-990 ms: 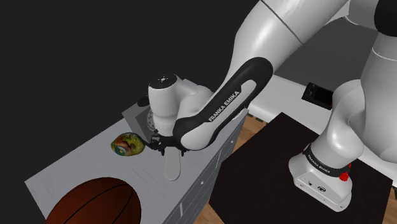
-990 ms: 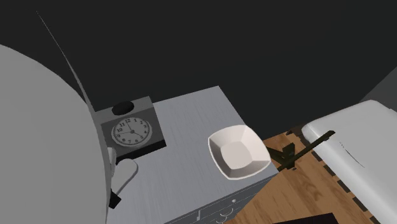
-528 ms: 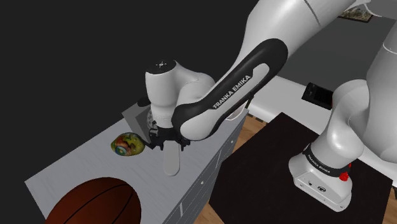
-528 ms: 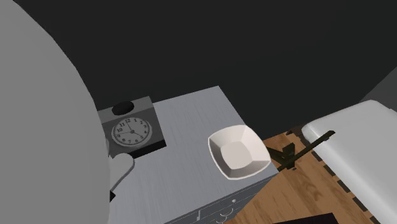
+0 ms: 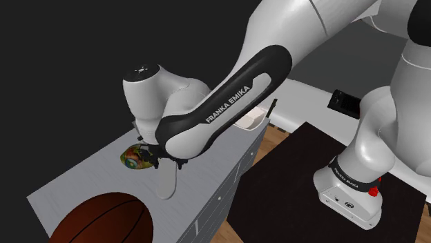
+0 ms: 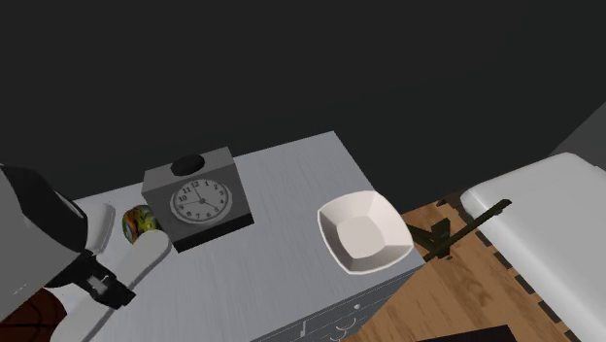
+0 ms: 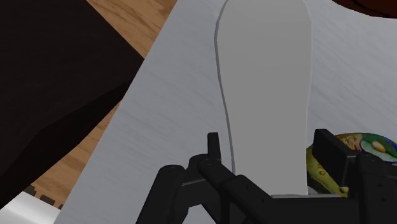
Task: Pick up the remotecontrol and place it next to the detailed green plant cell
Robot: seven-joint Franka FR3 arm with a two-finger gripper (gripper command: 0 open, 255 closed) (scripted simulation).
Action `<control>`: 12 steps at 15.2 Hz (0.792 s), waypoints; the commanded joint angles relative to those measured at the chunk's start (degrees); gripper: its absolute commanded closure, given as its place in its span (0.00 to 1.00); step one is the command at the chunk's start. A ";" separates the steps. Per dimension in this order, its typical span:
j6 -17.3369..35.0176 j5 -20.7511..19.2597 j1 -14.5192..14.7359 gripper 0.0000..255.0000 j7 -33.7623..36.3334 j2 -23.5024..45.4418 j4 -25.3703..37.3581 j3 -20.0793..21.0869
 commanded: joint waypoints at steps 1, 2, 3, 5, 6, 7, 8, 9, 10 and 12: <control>-2.11 -0.26 1.17 1.00 1.58 3.48 5.61 0.30; -3.28 -0.38 1.70 1.00 2.22 5.22 8.52 0.39; -4.52 -0.49 2.22 1.00 2.83 7.01 11.55 0.48; -6.00 -0.68 3.03 1.00 3.73 10.34 16.37 0.56; -5.46 -0.70 3.04 1.00 3.74 10.81 16.29 0.54; -4.91 -0.73 3.06 1.00 3.76 11.28 16.21 0.53; -4.38 -0.75 3.07 1.00 3.77 11.76 16.17 0.51; -3.86 -0.77 3.08 1.00 3.78 12.25 16.13 0.49; -3.35 -0.79 3.10 1.00 3.79 12.77 16.14 0.47; -2.33 -0.84 3.12 1.00 3.81 13.79 16.14 0.43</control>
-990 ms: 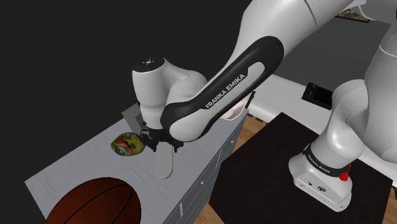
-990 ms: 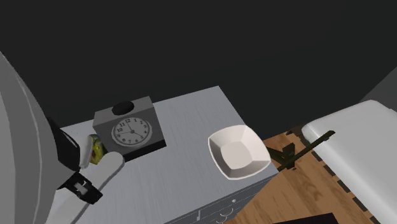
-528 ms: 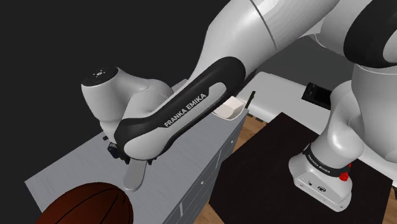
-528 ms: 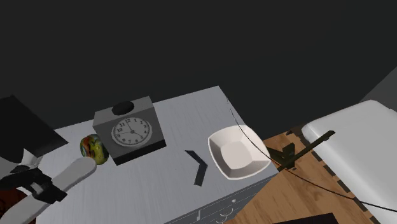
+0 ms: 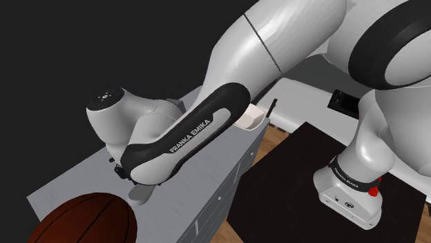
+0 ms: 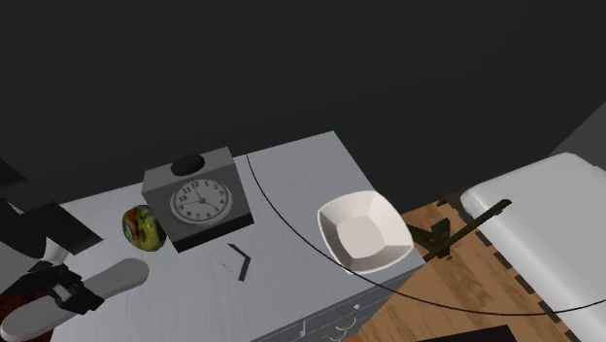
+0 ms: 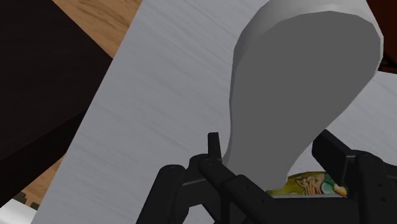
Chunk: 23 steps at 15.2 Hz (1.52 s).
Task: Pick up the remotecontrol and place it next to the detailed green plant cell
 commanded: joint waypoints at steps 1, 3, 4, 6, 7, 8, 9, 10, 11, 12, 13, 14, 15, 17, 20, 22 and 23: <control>1.13 -0.04 -0.02 1.00 -0.03 0.99 -0.10 -0.04; 2.12 -0.09 0.01 1.00 0.00 2.04 -0.04 -0.08; 2.61 -0.11 0.03 1.00 0.01 2.59 0.02 -0.10; 3.55 -0.16 0.06 1.00 0.03 3.71 0.21 -0.14; 4.02 -0.18 0.07 1.00 0.04 4.26 0.28 -0.16; 4.48 -0.20 0.09 1.00 0.05 4.84 0.40 -0.18; 4.93 -0.22 0.10 1.00 0.06 5.42 0.53 -0.21; 5.37 -0.24 0.12 1.00 0.07 6.02 0.69 -0.23; 5.82 -0.27 0.13 1.00 0.08 6.60 0.82 -0.25; 6.25 -0.29 0.15 1.00 0.09 7.20 0.99 -0.27; 6.66 -0.31 0.17 1.00 0.10 7.82 1.20 -0.29; 7.10 -0.33 0.18 1.00 0.11 8.42 1.36 -0.31; 7.51 -0.35 0.20 1.00 0.12 9.04 1.57 -0.33; 8.31 -0.38 0.23 1.00 0.14 10.30 2.03 -0.38; 9.17 -0.42 0.27 1.00 0.15 11.76 2.63 -0.43; 9.16 -0.42 0.27 1.00 0.15 11.76 2.65 -0.42; 9.16 -0.42 0.27 1.00 0.15 11.76 2.65 -0.42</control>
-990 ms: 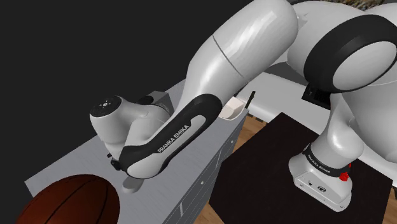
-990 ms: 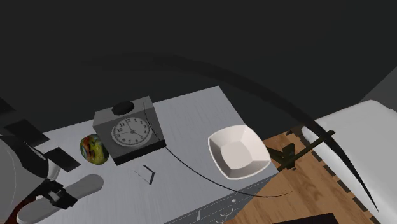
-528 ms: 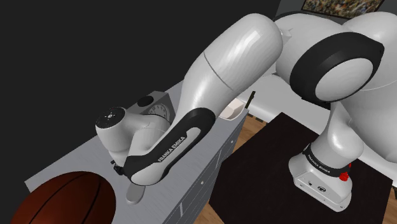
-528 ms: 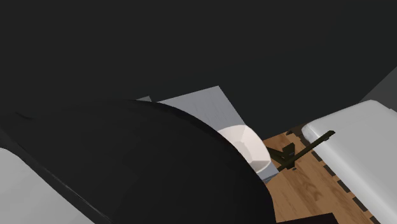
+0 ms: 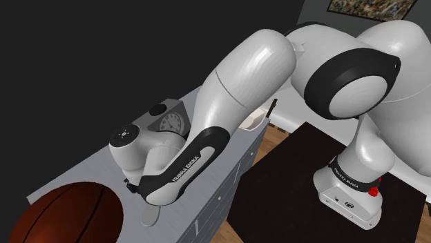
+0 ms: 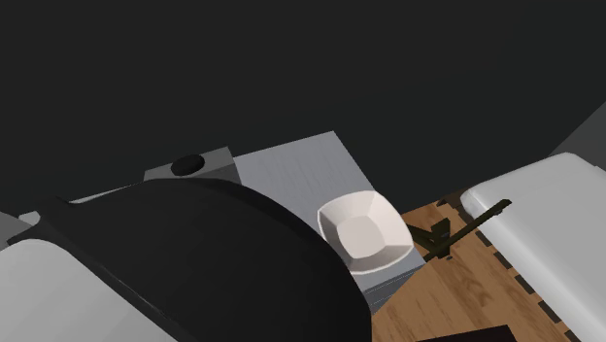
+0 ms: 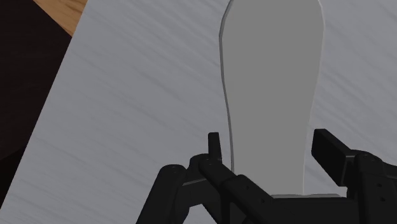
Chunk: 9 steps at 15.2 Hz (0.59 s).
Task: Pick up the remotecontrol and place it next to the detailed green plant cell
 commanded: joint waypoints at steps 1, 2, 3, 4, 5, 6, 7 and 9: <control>0.02 0.00 0.01 1.00 0.01 0.04 0.06 0.00; 0.02 0.00 0.01 1.00 0.01 0.04 0.06 0.00; 0.02 0.00 0.01 1.00 0.01 0.04 0.06 0.00; 0.02 0.00 0.01 1.00 0.01 0.04 0.06 0.00; 0.02 0.00 0.01 0.00 0.01 0.04 0.05 0.00; 0.03 0.00 0.01 0.00 0.01 0.04 0.04 0.00; 0.03 0.00 0.01 0.00 0.01 0.04 0.05 0.00; 0.03 0.00 0.01 0.00 0.01 0.04 0.05 0.00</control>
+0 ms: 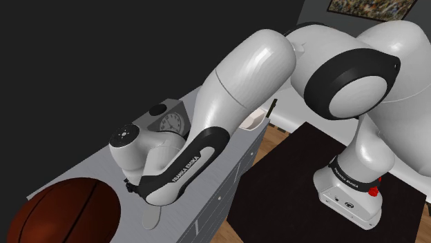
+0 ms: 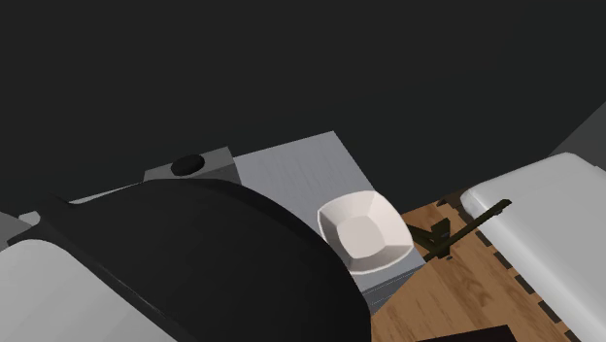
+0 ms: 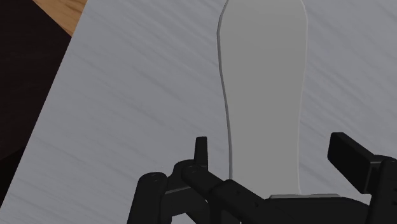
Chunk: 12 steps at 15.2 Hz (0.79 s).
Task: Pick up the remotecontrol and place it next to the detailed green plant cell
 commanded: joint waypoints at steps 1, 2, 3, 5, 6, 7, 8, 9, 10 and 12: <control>0.00 0.00 0.00 0.00 0.00 0.00 0.00 0.00; -0.99 0.04 -0.05 0.00 -0.03 -1.58 -0.60 0.05; -2.01 0.09 -0.10 0.00 -0.05 -3.13 -1.12 0.11; -3.96 0.19 -0.18 0.00 -0.11 -5.80 -1.84 0.20; -3.95 0.19 -0.18 0.00 -0.11 -5.81 -1.86 0.20; -3.95 0.19 -0.17 0.00 -0.11 -5.80 -1.84 0.20; -3.96 0.19 -0.17 0.00 -0.11 -5.80 -1.84 0.20; -3.96 0.19 -0.17 0.00 -0.11 -5.80 -1.84 0.20; -3.96 0.19 -0.17 0.00 -0.11 -5.80 -1.84 0.20; -3.96 0.19 -0.17 0.00 -0.11 -5.80 -1.84 0.20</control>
